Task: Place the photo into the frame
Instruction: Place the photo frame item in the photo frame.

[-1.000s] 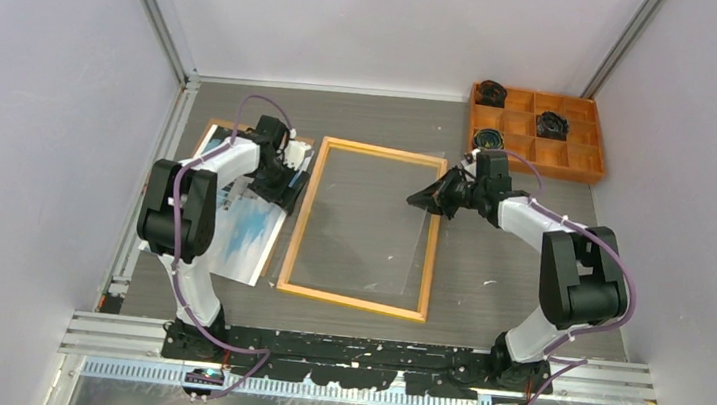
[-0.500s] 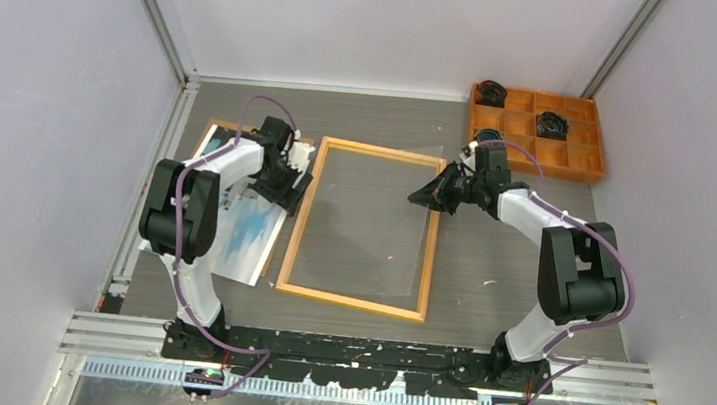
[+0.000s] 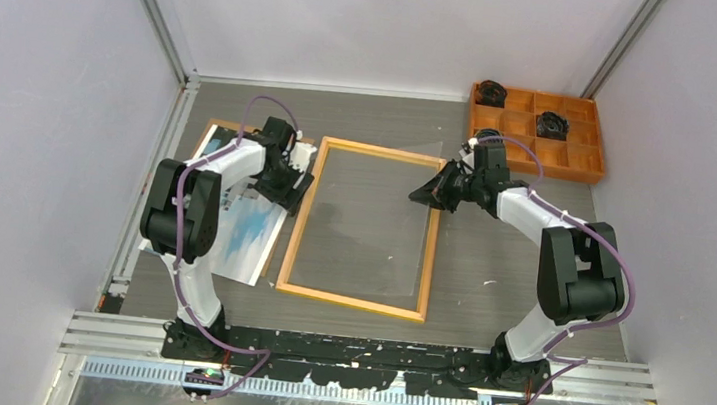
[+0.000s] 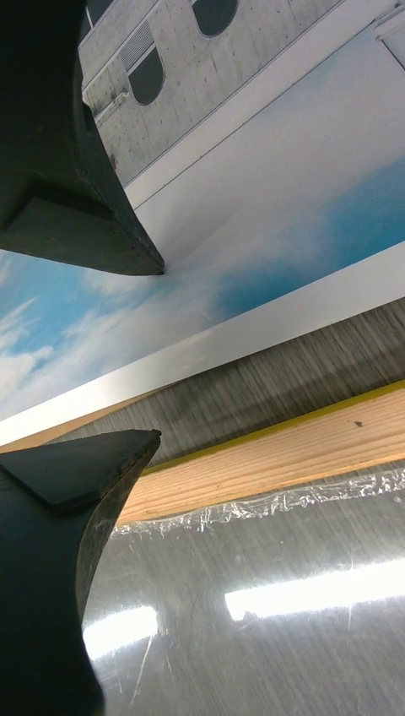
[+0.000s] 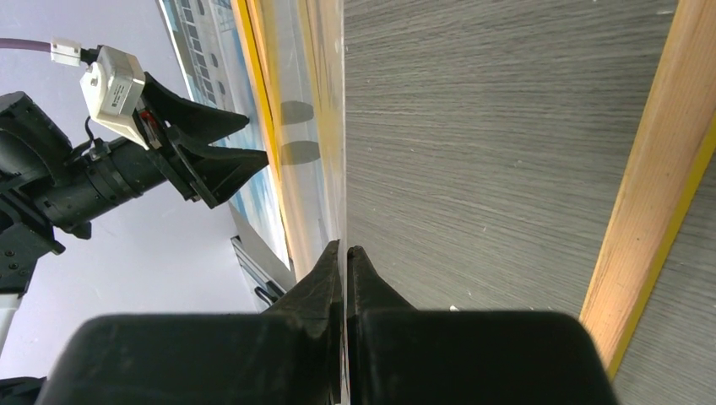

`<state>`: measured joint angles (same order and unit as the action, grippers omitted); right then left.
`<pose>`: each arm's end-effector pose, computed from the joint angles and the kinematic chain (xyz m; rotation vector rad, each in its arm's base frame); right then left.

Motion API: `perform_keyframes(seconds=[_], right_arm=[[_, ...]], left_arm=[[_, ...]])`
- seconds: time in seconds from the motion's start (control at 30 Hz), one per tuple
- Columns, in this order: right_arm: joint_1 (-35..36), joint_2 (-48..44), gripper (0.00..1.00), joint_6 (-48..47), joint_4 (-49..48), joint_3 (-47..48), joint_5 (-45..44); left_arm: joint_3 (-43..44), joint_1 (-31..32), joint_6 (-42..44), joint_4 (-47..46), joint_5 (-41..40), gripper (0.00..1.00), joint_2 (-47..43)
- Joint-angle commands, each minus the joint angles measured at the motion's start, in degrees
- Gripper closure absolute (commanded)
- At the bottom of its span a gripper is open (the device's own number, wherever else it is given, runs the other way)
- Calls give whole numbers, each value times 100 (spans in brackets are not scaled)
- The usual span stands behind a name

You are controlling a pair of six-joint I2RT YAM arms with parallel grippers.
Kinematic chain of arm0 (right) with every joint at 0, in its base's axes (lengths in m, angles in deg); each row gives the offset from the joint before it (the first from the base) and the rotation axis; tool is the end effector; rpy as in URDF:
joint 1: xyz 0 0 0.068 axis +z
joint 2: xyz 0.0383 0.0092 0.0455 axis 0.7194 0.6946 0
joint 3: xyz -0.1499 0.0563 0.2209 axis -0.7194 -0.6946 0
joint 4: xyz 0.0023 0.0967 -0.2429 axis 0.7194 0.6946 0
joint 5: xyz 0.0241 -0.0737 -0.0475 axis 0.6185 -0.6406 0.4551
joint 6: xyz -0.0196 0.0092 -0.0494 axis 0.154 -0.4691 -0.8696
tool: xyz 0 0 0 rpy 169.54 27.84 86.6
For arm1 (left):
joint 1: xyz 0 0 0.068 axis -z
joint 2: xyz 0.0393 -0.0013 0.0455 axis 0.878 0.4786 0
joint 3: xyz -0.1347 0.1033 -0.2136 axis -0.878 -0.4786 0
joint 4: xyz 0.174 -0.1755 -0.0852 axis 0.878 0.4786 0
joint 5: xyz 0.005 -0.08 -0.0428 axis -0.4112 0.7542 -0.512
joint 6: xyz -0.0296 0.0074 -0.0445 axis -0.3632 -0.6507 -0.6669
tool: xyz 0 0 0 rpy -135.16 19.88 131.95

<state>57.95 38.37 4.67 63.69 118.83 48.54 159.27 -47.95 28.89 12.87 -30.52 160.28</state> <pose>0.3314 0.0917 0.1950 0.4297 2.4914 1.2057 0.3503 -0.0893 0.1731 0.6720 2.7595 -0.2155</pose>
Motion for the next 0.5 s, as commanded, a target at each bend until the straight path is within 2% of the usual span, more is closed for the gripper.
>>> perform_keyframes(seconds=[0.0, 0.23, 0.47], right_arm=[[131, -296, 99, -99, -489, 83, -203], [246, -364, 99, -153, -691, 125, -252], [323, -385, 99, -99, -977, 76, -233]], left_arm=[[-75, 59, 28, -160, 13, 32, 110], [-96, 70, -3, -191, 51, 33, 134], [-141, 70, 40, -174, 229, 43, 121]])
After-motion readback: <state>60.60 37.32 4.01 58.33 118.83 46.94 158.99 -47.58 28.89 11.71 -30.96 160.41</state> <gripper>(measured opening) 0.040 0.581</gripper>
